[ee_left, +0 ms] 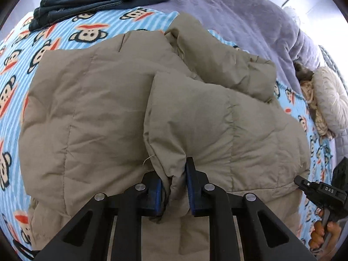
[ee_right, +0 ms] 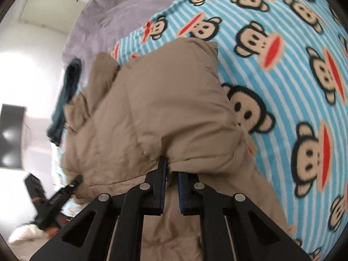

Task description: Fold large clothes

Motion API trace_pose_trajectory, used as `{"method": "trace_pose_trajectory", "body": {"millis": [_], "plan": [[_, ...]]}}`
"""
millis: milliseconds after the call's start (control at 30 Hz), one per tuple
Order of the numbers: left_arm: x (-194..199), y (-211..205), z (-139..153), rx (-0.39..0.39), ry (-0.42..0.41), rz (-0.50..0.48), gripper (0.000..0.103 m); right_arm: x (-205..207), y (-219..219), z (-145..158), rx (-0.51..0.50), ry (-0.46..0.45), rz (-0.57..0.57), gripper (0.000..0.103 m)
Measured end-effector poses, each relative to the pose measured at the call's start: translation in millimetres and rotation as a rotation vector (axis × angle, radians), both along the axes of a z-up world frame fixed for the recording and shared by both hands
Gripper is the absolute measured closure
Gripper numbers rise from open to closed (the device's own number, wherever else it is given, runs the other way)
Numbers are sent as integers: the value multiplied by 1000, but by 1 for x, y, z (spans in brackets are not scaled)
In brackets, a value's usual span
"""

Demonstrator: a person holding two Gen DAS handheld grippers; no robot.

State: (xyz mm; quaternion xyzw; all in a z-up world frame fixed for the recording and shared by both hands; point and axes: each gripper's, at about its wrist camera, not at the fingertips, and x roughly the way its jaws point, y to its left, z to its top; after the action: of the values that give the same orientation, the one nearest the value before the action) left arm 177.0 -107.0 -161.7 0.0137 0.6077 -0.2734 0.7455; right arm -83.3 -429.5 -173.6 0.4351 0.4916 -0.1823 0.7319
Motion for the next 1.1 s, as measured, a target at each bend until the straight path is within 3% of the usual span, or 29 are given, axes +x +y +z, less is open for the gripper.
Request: {"method": "trace_pose_trajectory", "body": {"millis": [167,267,400,600,767,867,933,967,1000,1100], "plan": [[-2,6,5,46,-64,-32,82,-9,1,-17,27,7,-2,93],[-3,15,9,71,-72,-27,82,3,10,-13,-47,36,77,93],[-6,28,37,133,-163,-15,82,9,14,-6,-91,66,128,92],[-2,30,76,44,-218,-26,82,1,27,27,-166,49,224,92],[3,-11,48,61,-189,-69,82,0,21,56,-245,-29,213,92],[6,-26,21,145,-195,-74,82,10,8,62,-252,-45,187,91],[11,-26,7,164,-178,-66,82,19,-2,54,-227,-37,183,78],[13,-25,3,159,-167,-58,82,23,-4,49,-222,-24,185,60],[14,-24,1,154,-161,-54,82,27,-5,42,-218,-9,187,49],[12,-24,-2,158,-168,-68,82,32,-5,18,-181,38,186,50]]}}
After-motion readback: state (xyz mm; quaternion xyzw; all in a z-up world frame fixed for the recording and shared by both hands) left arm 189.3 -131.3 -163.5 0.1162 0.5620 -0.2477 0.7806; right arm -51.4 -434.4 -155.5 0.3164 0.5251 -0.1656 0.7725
